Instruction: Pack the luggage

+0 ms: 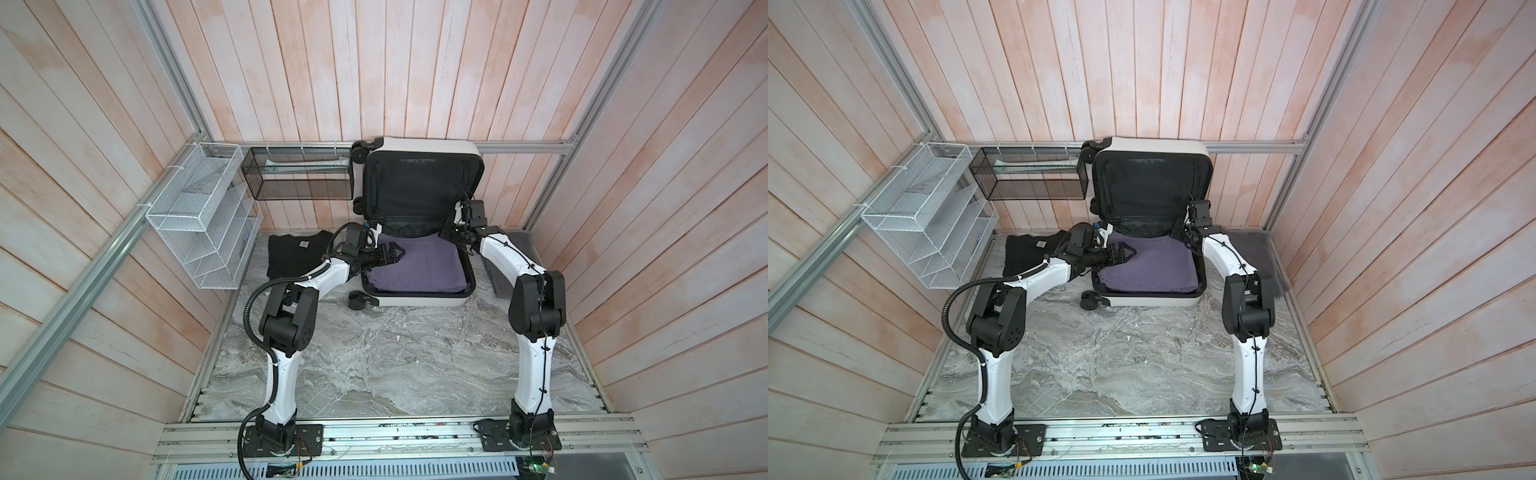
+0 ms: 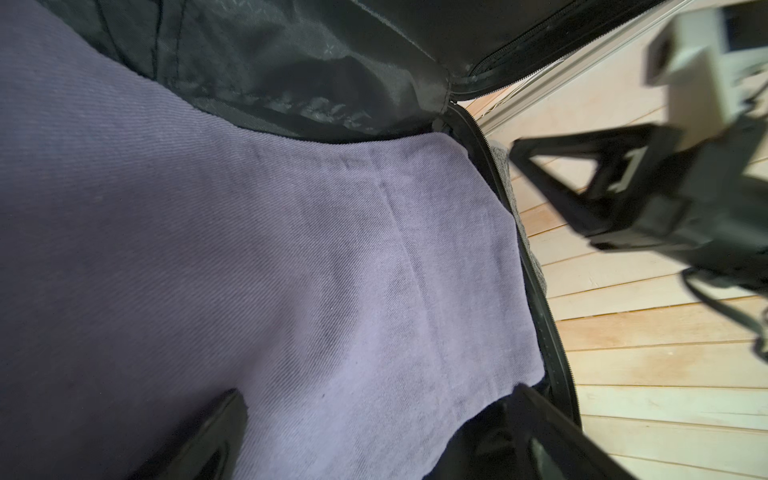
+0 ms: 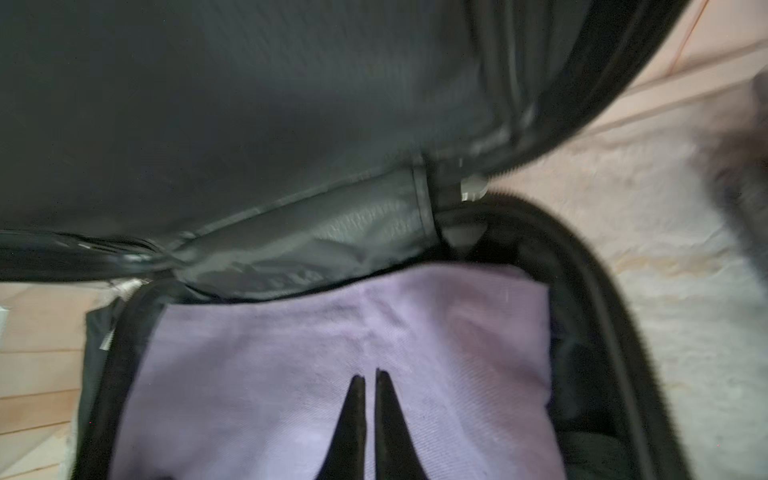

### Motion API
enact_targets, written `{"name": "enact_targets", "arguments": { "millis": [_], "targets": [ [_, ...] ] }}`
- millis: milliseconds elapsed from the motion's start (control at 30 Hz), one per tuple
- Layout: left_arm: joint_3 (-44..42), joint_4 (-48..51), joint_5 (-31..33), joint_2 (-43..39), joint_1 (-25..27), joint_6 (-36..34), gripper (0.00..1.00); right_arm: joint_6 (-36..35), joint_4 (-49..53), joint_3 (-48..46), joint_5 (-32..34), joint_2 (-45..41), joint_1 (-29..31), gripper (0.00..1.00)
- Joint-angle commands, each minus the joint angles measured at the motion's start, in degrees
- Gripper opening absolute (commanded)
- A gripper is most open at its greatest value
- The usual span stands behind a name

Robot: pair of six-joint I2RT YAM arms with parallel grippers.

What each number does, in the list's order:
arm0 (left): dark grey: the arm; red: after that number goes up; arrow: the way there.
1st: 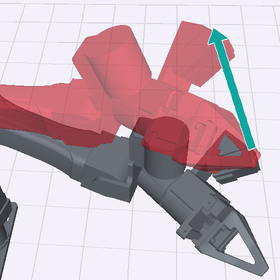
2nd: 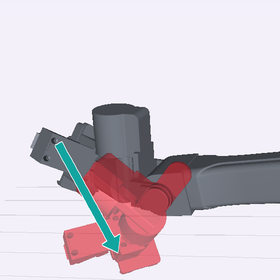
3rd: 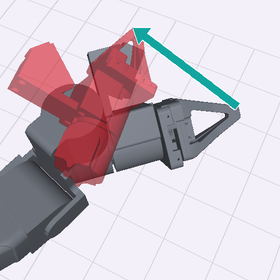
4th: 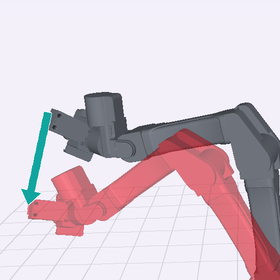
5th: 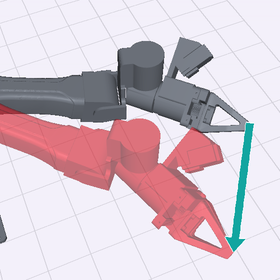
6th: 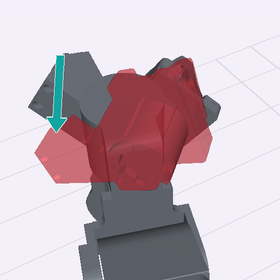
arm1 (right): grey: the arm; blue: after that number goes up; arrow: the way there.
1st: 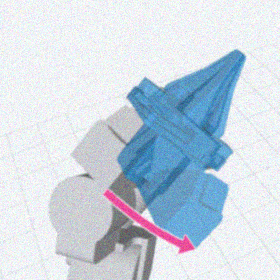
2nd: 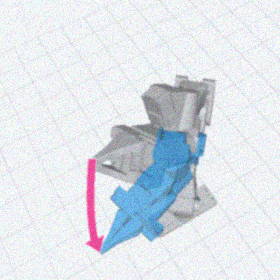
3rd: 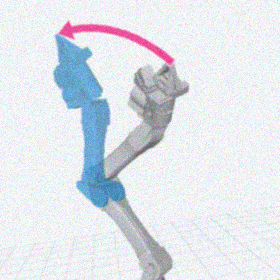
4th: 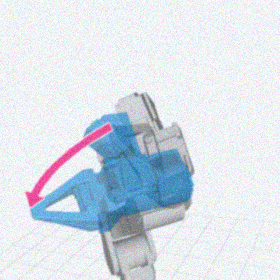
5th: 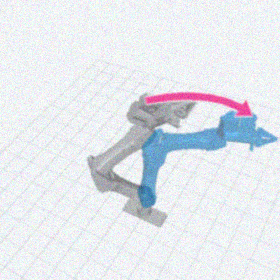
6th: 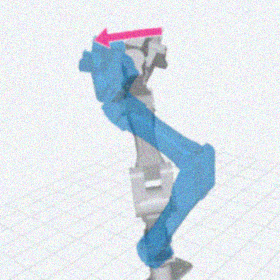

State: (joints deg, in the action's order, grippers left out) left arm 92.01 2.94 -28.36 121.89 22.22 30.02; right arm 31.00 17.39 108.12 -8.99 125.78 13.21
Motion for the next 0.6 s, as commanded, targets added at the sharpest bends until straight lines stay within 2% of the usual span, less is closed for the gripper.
{"name": "enact_targets", "arguments": {
  "millis": [0,100,267,367,433,567],
  "targets": [
    [-1.4,1.7,0.3,2.4,-0.4,0.8,1.0,2.3,5.2,1.1,8.8,3.4,-0.2,0.03],
    [-1.7,1.7,0.4,2.2,-0.3,0.8,1.0,3.1,7.9,2.3,14.3,5.5,-0.5,0.02],
    [-2.2,1.6,0.4,1.9,-0.3,0.7,1.0,2.4,13.3,7.4,16.1,8.8,-0.9,0.03],
    [-2.4,1.6,0.5,1.7,-0.4,0.8,1.0,1.3,13.7,9.3,13.7,8.9,-1.1,0.06],
    [-2.1,1.7,0.4,1.5,-0.2,0.8,1.0,-0.4,12.9,10.4,9.4,8.0,-1.3,0.08],
    [-1.5,2.1,-0.2,-0.3,-0.4,0.5,1.0,-2.4,6.0,6.1,3.2,1.0,-1.4,0.12]
  ]
}}
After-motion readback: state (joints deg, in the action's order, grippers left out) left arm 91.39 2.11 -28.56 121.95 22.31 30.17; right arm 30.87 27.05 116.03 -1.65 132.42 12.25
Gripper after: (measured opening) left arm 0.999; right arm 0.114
